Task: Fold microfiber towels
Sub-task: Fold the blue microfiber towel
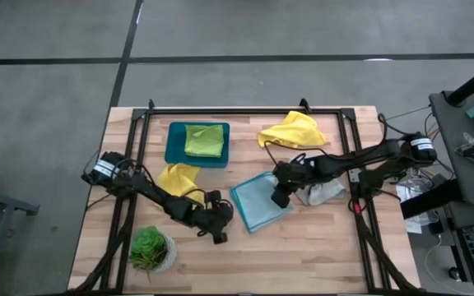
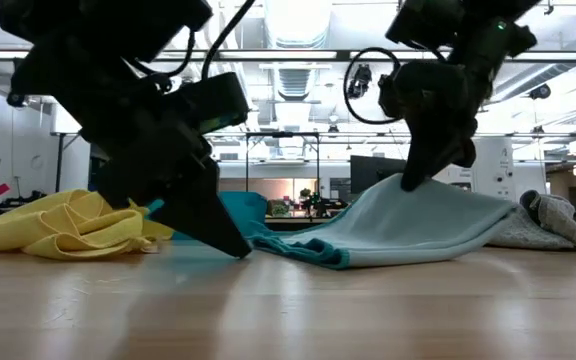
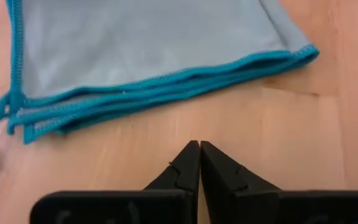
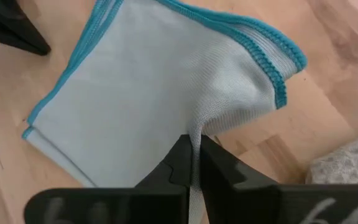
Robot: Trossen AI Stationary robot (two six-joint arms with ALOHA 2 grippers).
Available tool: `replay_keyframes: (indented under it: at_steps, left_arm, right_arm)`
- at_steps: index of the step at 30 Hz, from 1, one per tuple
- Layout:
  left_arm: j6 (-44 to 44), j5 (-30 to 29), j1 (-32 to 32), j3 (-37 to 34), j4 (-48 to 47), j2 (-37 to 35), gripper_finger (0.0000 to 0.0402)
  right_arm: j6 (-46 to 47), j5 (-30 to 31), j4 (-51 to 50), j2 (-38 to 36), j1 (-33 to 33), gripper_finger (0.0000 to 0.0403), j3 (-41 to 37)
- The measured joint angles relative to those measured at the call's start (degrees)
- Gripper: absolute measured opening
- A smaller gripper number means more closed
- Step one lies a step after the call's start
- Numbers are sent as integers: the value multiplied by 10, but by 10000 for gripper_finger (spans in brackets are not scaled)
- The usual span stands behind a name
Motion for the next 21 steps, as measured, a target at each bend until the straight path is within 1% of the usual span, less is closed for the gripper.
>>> replay_keyframes:
  at_steps: [10, 16, 21]
  left_arm:
    - [16, 3, 18, 0, 17, 8, 0]
    - [16, 3, 21, 0, 17, 8, 0]
    - [16, 1, 22, -1, 17, 8, 0]
  right_arm:
    - [-35, 3, -92, 99, 0, 13, 133]
    - [-57, 3, -119, 168, 9, 12, 216]
    - [-66, 3, -137, 214, 18, 12, 267]
